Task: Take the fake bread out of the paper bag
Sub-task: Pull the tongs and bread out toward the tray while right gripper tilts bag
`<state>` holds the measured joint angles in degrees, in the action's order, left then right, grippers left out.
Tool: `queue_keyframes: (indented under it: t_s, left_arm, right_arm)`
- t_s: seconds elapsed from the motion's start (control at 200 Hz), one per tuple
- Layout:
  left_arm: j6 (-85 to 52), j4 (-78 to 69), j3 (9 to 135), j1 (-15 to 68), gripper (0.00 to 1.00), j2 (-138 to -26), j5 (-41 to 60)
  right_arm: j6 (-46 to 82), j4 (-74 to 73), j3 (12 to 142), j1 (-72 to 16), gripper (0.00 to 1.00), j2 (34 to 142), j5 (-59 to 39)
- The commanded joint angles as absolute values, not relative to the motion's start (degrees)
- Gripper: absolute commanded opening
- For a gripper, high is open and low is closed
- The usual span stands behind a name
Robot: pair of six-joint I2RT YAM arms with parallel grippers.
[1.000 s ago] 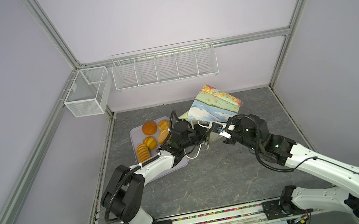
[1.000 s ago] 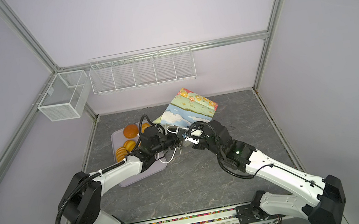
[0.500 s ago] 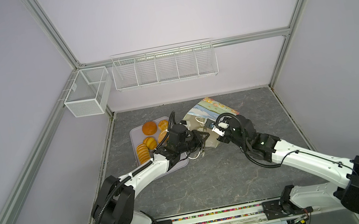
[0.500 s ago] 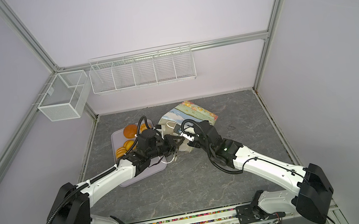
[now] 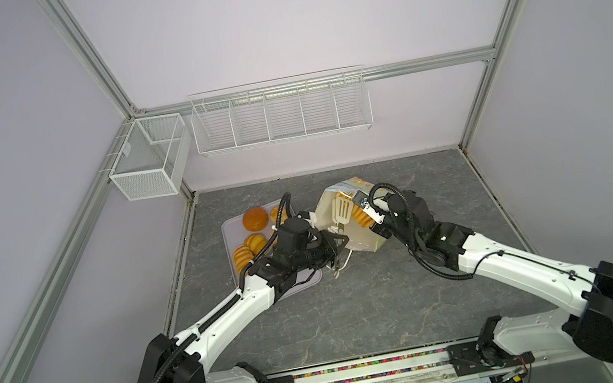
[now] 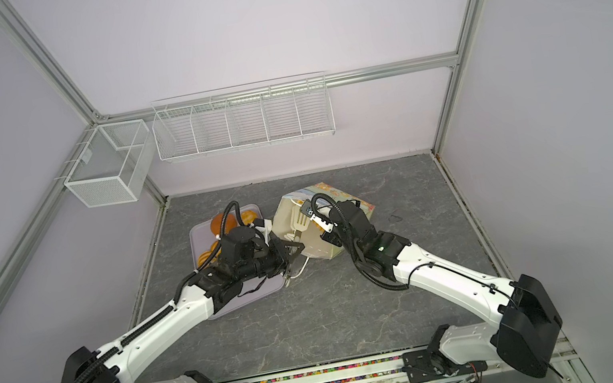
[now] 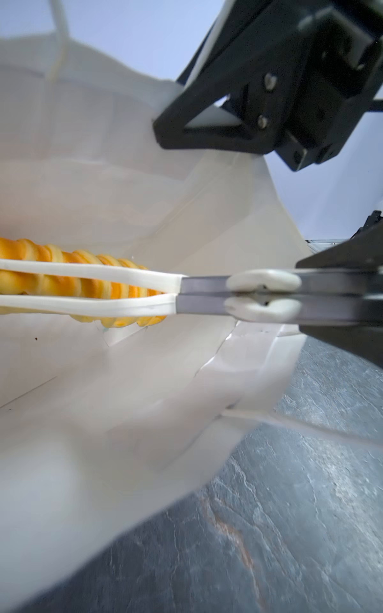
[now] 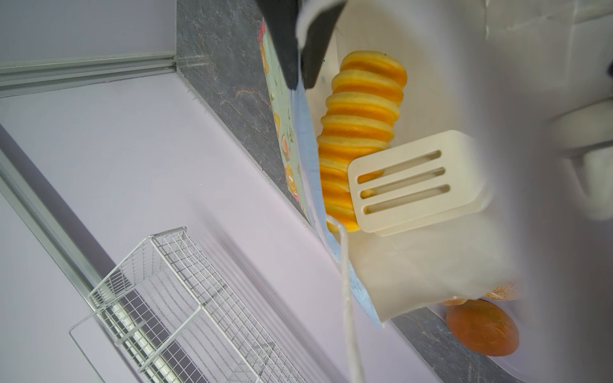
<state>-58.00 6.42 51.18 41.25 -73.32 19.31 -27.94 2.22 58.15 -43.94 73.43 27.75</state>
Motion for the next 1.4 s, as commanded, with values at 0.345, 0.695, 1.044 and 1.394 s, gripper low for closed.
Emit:
queue_keyframes:
  t_s: [0.345, 0.695, 1.044, 1.394]
  left_arm:
    - [-51.0, 19.1, 49.6, 41.1, 0.0, -57.1, 17.3]
    - [-48.5, 29.8, 53.6, 41.0, 0.0, -48.2, 12.2]
    - [-47.7, 38.2, 57.1, 41.0, 0.0, -40.1, 3.7]
    - [-51.6, 47.8, 57.8, 32.3, 0.0, -37.6, -0.2]
  right_arm:
    - [-21.7, 6.0, 62.8, -42.6, 0.07, 75.4, 28.9]
    - [-19.3, 7.6, 63.8, -41.8, 0.07, 75.8, 28.5]
    - [-18.3, 8.5, 65.2, -41.2, 0.07, 78.0, 27.6]
    - [-17.7, 9.1, 66.3, -40.5, 0.07, 79.3, 27.2]
